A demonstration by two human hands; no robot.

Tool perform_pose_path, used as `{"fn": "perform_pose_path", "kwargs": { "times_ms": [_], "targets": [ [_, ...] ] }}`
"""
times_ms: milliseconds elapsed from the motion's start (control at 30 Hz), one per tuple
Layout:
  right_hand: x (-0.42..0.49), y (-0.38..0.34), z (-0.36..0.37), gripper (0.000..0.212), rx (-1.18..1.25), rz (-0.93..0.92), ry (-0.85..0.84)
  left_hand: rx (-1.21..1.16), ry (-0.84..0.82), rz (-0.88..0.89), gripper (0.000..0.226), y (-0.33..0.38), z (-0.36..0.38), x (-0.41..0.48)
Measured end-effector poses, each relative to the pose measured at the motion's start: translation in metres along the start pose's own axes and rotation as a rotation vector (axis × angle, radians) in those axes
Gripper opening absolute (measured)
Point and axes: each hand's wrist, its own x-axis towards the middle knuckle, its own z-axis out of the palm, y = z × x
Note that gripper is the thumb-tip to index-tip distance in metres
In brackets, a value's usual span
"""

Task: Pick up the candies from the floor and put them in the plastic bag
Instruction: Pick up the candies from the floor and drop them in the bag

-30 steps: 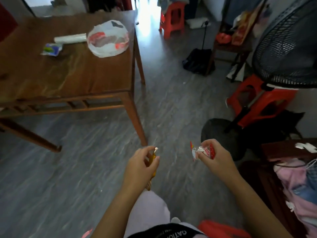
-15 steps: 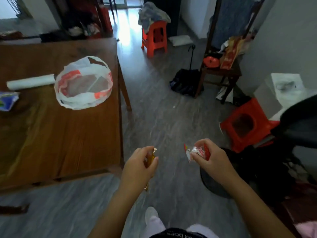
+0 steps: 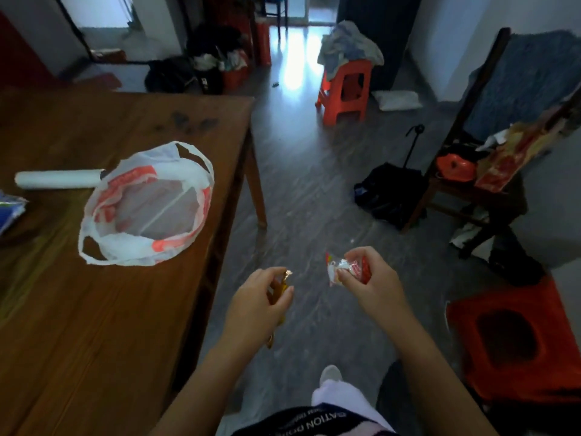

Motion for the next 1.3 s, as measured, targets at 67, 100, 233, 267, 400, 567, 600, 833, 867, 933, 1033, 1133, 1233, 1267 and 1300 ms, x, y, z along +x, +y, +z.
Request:
{"fn": "perform_pose_path", "kwargs": {
  "times_ms": [67,100,233,267,400,567,600,833,867,933,1033,1133,1233,1267,1300],
  "targets": [
    [0.038,-0.01,-0.002,0.022,0.026,-0.049,-0.064,0.026,0.057,-0.024,0.025,0.01,0.0,0.024],
    [0.055,-0.014,-0.002,0.022,0.042,-0.072,-0.101,0.042,0.087,-0.035,0.026,0.013,-0.002,0.033],
    [0.111,-0.024,0.014,0.021,0.016,-0.117,-0.256,0.071,0.191,-0.156,0.03,0.008,-0.017,0.054],
    [0.121,-0.026,0.021,0.021,0.012,-0.134,-0.298,0.071,0.213,-0.211,0.03,0.004,-0.022,0.057],
    [0.16,-0.037,0.055,0.023,-0.002,-0.191,-0.459,0.066,0.325,-0.399,0.033,-0.022,-0.046,0.077],
    [0.216,-0.066,0.113,0.019,-0.054,-0.28,-0.58,0.051,0.472,-0.52,0.033,-0.066,-0.082,0.12],
    [0.226,-0.076,0.126,0.019,-0.068,-0.307,-0.611,0.036,0.503,-0.546,0.033,-0.075,-0.09,0.129],
    [0.276,-0.152,0.229,0.026,-0.164,-0.397,-0.907,-0.047,0.623,-0.7,0.031,-0.138,-0.139,0.175],
    [0.28,-0.16,0.246,0.027,-0.174,-0.405,-0.936,-0.046,0.617,-0.716,0.03,-0.145,-0.143,0.18],
    [0.286,-0.168,0.279,0.031,-0.199,-0.397,-0.972,-0.017,0.592,-0.748,0.026,-0.157,-0.148,0.19],
    [0.291,-0.171,0.317,0.035,-0.216,-0.36,-1.001,0.042,0.602,-0.742,0.024,-0.168,-0.149,0.198],
    [0.297,-0.178,0.347,0.032,-0.196,-0.366,-1.094,0.002,0.638,-0.781,0.026,-0.175,-0.145,0.197],
    [0.302,-0.179,0.376,0.038,-0.248,-0.403,-1.14,-0.043,0.696,-0.857,0.03,-0.182,-0.14,0.194],
    [0.302,-0.179,0.386,0.039,-0.282,-0.419,-1.14,-0.051,0.711,-0.881,0.032,-0.182,-0.14,0.192],
    [0.302,-0.179,0.392,0.04,-0.299,-0.436,-1.137,-0.065,0.722,-0.902,0.033,-0.18,-0.14,0.192]
  ]
}}
